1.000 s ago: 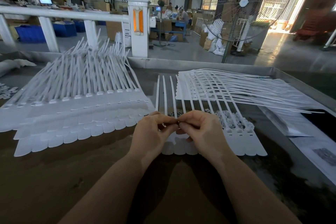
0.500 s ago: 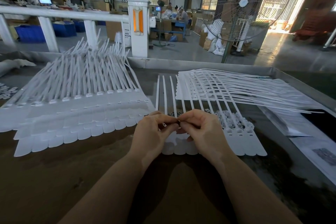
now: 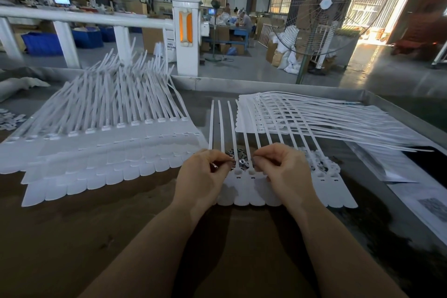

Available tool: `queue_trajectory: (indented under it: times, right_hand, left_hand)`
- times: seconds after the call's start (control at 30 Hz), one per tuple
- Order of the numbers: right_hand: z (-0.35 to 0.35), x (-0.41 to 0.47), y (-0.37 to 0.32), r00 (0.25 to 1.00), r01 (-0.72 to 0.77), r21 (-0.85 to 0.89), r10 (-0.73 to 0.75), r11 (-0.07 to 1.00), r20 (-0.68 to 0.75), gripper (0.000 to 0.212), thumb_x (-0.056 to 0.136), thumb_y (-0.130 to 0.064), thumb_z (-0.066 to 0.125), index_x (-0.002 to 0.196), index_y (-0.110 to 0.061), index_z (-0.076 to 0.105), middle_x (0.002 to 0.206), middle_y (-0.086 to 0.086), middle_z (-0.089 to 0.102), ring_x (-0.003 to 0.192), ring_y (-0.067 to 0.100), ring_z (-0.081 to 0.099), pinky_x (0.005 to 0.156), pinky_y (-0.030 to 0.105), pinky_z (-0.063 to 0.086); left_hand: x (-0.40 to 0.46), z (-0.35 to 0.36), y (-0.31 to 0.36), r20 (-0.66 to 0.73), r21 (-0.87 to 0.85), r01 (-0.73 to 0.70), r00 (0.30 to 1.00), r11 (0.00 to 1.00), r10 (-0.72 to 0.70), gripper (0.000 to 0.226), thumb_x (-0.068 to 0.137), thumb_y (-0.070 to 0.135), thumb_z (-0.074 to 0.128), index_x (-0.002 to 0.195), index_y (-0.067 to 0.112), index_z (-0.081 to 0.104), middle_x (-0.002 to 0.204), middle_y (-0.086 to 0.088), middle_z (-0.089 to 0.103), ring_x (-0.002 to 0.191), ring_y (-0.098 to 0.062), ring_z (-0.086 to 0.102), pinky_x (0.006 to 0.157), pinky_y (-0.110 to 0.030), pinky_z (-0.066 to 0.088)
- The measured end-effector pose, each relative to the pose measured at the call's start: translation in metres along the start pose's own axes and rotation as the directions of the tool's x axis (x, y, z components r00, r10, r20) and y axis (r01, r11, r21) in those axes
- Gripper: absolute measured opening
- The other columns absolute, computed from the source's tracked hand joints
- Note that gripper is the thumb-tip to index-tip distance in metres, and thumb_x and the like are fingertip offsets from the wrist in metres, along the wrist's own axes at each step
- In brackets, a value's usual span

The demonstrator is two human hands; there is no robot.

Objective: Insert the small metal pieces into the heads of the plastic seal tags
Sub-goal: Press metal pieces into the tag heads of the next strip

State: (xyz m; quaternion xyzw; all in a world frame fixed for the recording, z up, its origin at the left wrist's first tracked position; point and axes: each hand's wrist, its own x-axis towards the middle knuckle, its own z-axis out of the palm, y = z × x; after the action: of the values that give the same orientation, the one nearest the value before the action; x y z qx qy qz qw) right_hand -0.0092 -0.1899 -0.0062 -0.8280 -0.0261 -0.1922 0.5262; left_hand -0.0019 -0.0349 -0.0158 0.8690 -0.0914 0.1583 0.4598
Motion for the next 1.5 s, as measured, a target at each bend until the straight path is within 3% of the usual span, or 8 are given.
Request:
queue_trajectory:
  times: [0.13, 0.27, 0.47, 0.9, 1.1, 1.23, 1.37, 1.5]
  right_hand:
    - [-0.003, 0.004, 0.006, 0.998, -0.012, -0.159, 0.003, 0.987, -0.059, 0.006, 0.082, -0.009, 0.068, 0.088, -0.011, 0.069, 0.080, 0.001, 0.069, 0.076, 0.012, 0.066, 0.075, 0.026, 0.054]
    - [-0.003, 0.007, 0.007, 1.000, 0.018, -0.300, -0.017, 0.954, 0.004, 0.002, 0.082, -0.012, 0.068, 0.083, -0.012, 0.069, 0.090, 0.002, 0.063, 0.078, 0.010, 0.057, 0.072, 0.016, 0.045]
    - [-0.002, 0.009, 0.010, 0.993, 0.038, -0.411, 0.012, 0.911, 0.118, 0.007, 0.086, -0.015, 0.063, 0.088, -0.013, 0.069, 0.096, -0.004, 0.051, 0.097, 0.016, 0.052, 0.098, 0.042, 0.040]
    - [-0.002, 0.010, 0.010, 0.988, 0.025, -0.453, 0.046, 0.891, 0.146, 0.011, 0.086, -0.019, 0.063, 0.088, -0.014, 0.072, 0.102, -0.001, 0.053, 0.106, 0.015, 0.047, 0.102, 0.044, 0.033]
    - [-0.003, 0.008, 0.010, 0.993, 0.036, -0.409, 0.015, 0.912, 0.120, 0.008, 0.082, -0.018, 0.068, 0.087, -0.015, 0.074, 0.102, -0.001, 0.056, 0.100, 0.011, 0.049, 0.092, 0.027, 0.037]
    - [-0.002, 0.007, 0.009, 0.994, 0.060, -0.387, -0.021, 0.920, 0.105, 0.013, 0.083, -0.018, 0.067, 0.093, -0.016, 0.074, 0.101, -0.001, 0.059, 0.098, 0.012, 0.053, 0.093, 0.030, 0.043]
    - [0.001, 0.005, 0.004, 0.992, 0.122, -0.276, -0.108, 0.953, 0.065, 0.007, 0.080, -0.015, 0.071, 0.086, -0.017, 0.074, 0.092, -0.007, 0.058, 0.091, 0.007, 0.056, 0.084, 0.015, 0.042]
    - [0.007, 0.001, 0.000, 0.977, 0.179, -0.219, -0.147, 0.959, 0.155, 0.007, 0.078, -0.015, 0.072, 0.078, -0.022, 0.072, 0.091, -0.011, 0.056, 0.091, -0.001, 0.053, 0.076, 0.005, 0.037]
  left_hand:
    - [0.000, 0.000, 0.000, 0.012, 0.017, 0.020, 1.000, 1.000, -0.020, 0.013, 0.085, 0.022, 0.065, 0.096, 0.024, 0.071, 0.086, 0.014, 0.062, 0.076, 0.002, 0.055, 0.065, -0.004, 0.041]
    - [0.000, -0.001, 0.001, 0.011, 0.026, 0.028, 1.000, 0.999, -0.028, 0.012, 0.083, 0.021, 0.068, 0.093, 0.024, 0.071, 0.083, 0.015, 0.060, 0.072, 0.002, 0.054, 0.062, -0.005, 0.043]
    - [0.000, 0.000, 0.001, 0.016, 0.021, 0.060, 0.998, 0.998, -0.061, 0.011, 0.084, 0.021, 0.067, 0.094, 0.023, 0.071, 0.087, 0.010, 0.063, 0.074, -0.002, 0.056, 0.067, -0.009, 0.043]
    - [0.000, 0.001, 0.000, 0.034, 0.054, 0.053, 0.998, 0.997, -0.055, 0.013, 0.085, 0.022, 0.066, 0.097, 0.023, 0.071, 0.084, 0.016, 0.056, 0.080, -0.001, 0.051, 0.080, -0.015, 0.042]
    - [0.000, 0.002, -0.002, 0.033, 0.064, 0.040, 0.999, 0.997, -0.042, 0.014, 0.084, 0.023, 0.066, 0.097, 0.024, 0.071, 0.084, 0.019, 0.055, 0.077, 0.003, 0.049, 0.079, -0.014, 0.040]
    - [0.000, 0.002, -0.001, 0.031, 0.062, 0.039, 0.999, 0.997, -0.041, 0.015, 0.084, 0.023, 0.066, 0.099, 0.022, 0.071, 0.086, 0.016, 0.056, 0.083, -0.001, 0.051, 0.082, -0.016, 0.042]
    - [-0.001, 0.002, 0.000, 0.026, 0.047, 0.041, 0.999, 0.998, -0.042, 0.015, 0.084, 0.023, 0.066, 0.098, 0.022, 0.071, 0.083, 0.016, 0.056, 0.083, -0.002, 0.053, 0.081, -0.018, 0.042]
    - [0.000, 0.000, 0.002, 0.067, 0.032, 0.026, 0.997, 0.999, -0.028, 0.015, 0.085, 0.025, 0.065, 0.098, 0.022, 0.072, 0.085, 0.013, 0.060, 0.087, -0.006, 0.057, 0.086, -0.027, 0.048]
